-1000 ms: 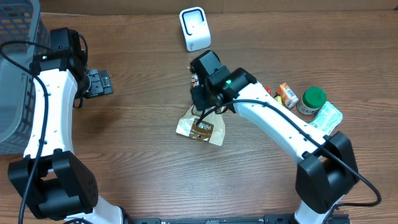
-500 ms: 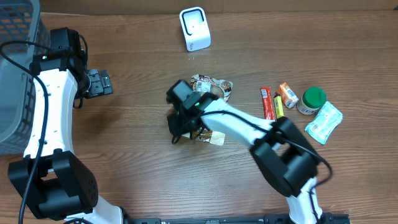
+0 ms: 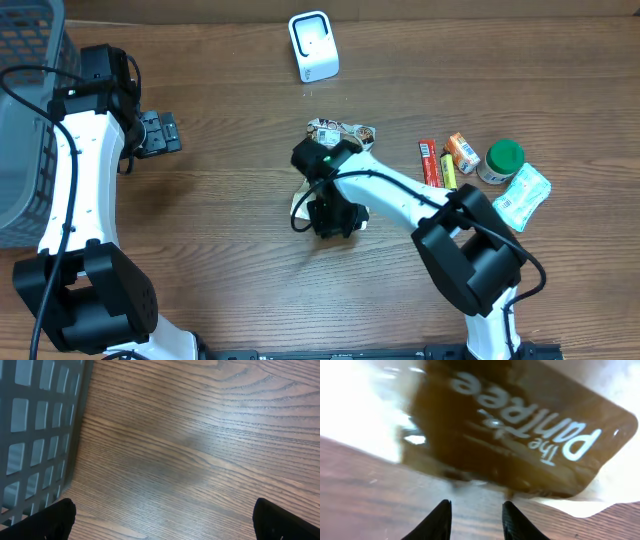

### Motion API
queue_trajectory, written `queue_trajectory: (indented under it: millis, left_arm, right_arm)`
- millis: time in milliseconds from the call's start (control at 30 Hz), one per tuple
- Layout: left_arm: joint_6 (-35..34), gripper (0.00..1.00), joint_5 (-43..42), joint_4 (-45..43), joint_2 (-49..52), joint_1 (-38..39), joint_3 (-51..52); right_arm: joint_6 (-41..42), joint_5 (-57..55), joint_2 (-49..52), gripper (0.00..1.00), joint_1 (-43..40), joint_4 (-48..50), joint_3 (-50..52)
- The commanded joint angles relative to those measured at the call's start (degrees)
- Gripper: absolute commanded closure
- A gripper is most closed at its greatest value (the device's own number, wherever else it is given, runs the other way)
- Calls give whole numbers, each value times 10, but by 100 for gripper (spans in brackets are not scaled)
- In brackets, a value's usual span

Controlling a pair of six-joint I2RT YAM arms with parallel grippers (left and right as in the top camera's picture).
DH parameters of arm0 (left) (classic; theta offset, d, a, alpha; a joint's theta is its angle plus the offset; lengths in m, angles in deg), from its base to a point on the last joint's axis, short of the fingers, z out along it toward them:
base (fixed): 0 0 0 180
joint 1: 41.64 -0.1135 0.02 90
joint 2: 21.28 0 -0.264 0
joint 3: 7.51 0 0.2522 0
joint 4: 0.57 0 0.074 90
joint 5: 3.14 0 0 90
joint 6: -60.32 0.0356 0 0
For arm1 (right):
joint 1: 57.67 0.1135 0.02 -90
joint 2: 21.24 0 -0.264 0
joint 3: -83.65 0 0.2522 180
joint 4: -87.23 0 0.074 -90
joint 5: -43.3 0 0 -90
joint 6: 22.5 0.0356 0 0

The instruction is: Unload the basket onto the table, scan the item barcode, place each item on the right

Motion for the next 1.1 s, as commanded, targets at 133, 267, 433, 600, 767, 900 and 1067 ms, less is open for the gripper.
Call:
queue_trajectory:
  millis: [133, 267, 433, 600, 767, 900, 1067]
  left_arm:
    - [10, 0, -1, 0, 0, 4, -1]
    - [11, 0, -1, 0, 0, 4, -1]
    - [10, 0, -1, 0, 0, 4, -1]
    - [10, 0, -1, 0, 0, 4, -1]
    - [10, 0, -1, 0, 0, 4, -1]
    - [11, 0, -1, 0, 0, 4, -1]
    - [10, 0, -1, 0, 0, 4, -1]
  right_arm:
    - [-46, 87, -110, 67, 2, 98, -16]
    - [-44, 21, -114, 66, 2, 199, -14]
    - [-14, -53, -87, 66, 2, 250, -9]
    - [-14, -53, -18, 65, 7, 265, -9]
    - [-12, -35, 20, 65, 6, 196, -9]
    - [-12, -77, 3, 66, 3, 50, -19]
    - [-16, -171, -11, 64, -10, -56, -19]
